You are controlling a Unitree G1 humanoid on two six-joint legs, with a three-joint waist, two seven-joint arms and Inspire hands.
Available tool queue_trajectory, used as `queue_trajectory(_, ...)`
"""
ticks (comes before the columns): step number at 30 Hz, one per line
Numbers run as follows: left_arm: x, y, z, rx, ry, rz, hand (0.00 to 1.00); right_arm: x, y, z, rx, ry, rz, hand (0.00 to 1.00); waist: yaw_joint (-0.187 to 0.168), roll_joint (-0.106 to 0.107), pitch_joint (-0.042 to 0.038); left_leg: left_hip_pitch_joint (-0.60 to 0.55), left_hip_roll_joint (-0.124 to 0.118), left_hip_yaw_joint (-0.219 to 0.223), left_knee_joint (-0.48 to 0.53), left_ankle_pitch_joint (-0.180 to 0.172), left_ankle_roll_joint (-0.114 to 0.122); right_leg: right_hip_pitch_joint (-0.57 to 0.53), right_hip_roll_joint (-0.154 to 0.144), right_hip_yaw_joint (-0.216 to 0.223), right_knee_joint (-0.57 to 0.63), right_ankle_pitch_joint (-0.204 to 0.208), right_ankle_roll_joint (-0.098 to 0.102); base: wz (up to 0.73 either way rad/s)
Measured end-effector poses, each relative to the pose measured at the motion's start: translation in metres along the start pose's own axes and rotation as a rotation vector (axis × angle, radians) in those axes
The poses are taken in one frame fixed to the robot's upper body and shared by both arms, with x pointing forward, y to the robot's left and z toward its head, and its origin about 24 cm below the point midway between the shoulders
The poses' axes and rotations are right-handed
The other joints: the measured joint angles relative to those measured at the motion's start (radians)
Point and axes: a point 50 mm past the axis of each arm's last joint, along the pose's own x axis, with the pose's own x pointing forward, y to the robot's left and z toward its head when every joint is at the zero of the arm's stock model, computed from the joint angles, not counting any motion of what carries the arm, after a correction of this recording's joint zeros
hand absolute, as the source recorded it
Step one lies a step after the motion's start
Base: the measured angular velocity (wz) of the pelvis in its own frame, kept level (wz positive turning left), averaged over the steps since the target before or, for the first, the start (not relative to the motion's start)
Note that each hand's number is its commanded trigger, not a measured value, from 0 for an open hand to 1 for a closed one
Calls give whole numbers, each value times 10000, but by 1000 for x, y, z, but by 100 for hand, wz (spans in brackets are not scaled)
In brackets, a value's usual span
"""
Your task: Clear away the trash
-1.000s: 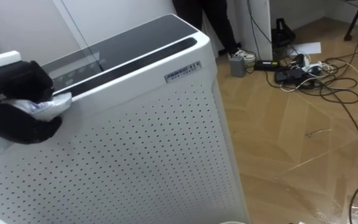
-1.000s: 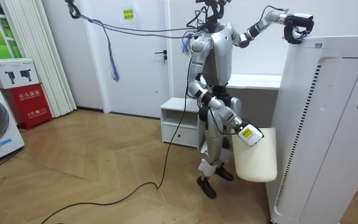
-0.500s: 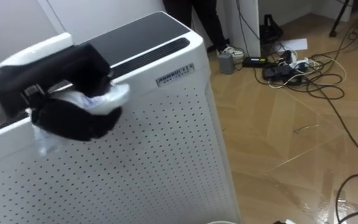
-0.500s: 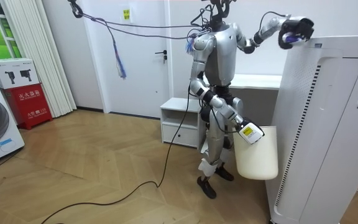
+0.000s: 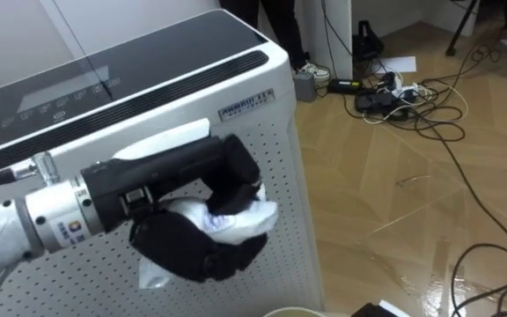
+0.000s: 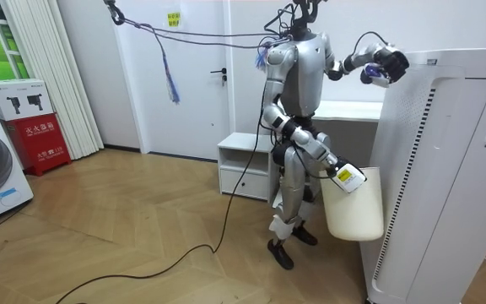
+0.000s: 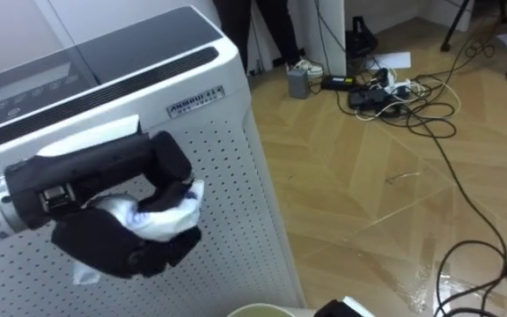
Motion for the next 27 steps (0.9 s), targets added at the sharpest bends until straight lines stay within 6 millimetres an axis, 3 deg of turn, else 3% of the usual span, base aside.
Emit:
queue_trajectory(5,9,-23,-16,-1138,65,-642,100,14,-7,10,-341,96,115,100,-228,-144,105,-386,42,-73,351,-22,18,-68,-21,-319,-14,14,-28,17)
queue_trajectory(10,7,-36,-36,-2069,678,-691,100,15,-11,3,-168,414,73,100,-210,-159,128,-874,40,-198,1020,-47,38,-195,-95,-552,60,-12,-86,16)
queue_trajectory(18,4,-48,-64,-3272,1419,-517,100,16,-18,6,-128,180,-239,100,-268,-97,132,-1728,116,-59,1387,-56,30,-1224,-123,-537,788,-131,-283,0)
queue_trajectory(23,13,-75,-88,-4137,2136,-704,100,26,-24,18,-14,-90,-455,100,-270,-153,171,-2252,94,-34,1136,-39,23,-2202,-131,-304,1219,-100,-362,-13)
queue_trajectory(27,18,-93,-107,-4889,2637,-507,100,37,-19,34,101,-433,-443,100,-463,-458,293,-2794,68,45,1166,37,16,-2846,-156,-239,1422,-56,-402,-3)
